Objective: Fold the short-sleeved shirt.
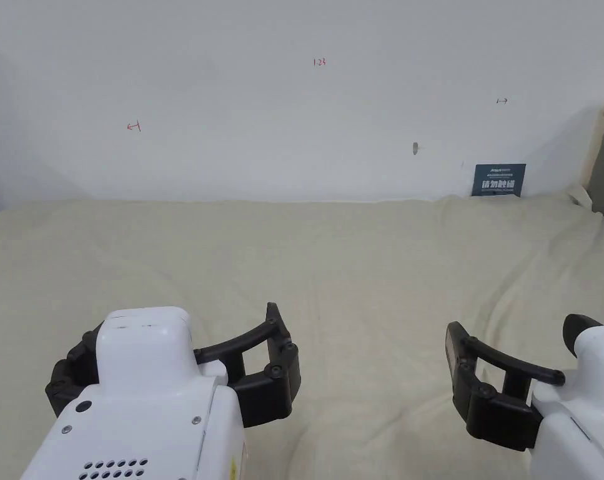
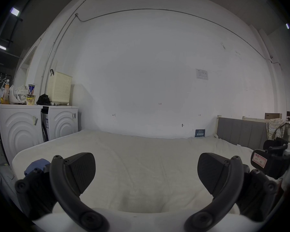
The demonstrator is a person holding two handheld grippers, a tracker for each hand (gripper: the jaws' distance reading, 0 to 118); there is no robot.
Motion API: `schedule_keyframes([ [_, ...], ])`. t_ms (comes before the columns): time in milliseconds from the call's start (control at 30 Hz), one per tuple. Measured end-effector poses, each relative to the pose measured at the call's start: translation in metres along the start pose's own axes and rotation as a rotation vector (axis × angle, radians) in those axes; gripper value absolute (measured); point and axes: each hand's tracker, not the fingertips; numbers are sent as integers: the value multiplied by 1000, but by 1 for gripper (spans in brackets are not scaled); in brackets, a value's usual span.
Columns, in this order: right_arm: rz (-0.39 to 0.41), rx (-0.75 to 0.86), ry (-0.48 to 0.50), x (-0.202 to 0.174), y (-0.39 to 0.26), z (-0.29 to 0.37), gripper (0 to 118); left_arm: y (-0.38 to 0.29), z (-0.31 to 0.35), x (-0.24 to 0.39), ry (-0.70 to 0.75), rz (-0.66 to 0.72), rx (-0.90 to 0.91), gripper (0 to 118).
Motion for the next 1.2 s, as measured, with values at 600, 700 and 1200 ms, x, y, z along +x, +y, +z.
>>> schedule_keyframes([
  [600, 1, -15, 14, -3, 0, -3, 100, -2, -6, -6, 35, 46, -59, 118],
  [700, 6, -14, 14, -4, 0, -3, 100, -1, -6, -5, 50, 36, -50, 118],
  [1200, 4, -3, 2, -1, 1, -4, 100, 4, -8, -7, 52, 1, -43, 118],
])
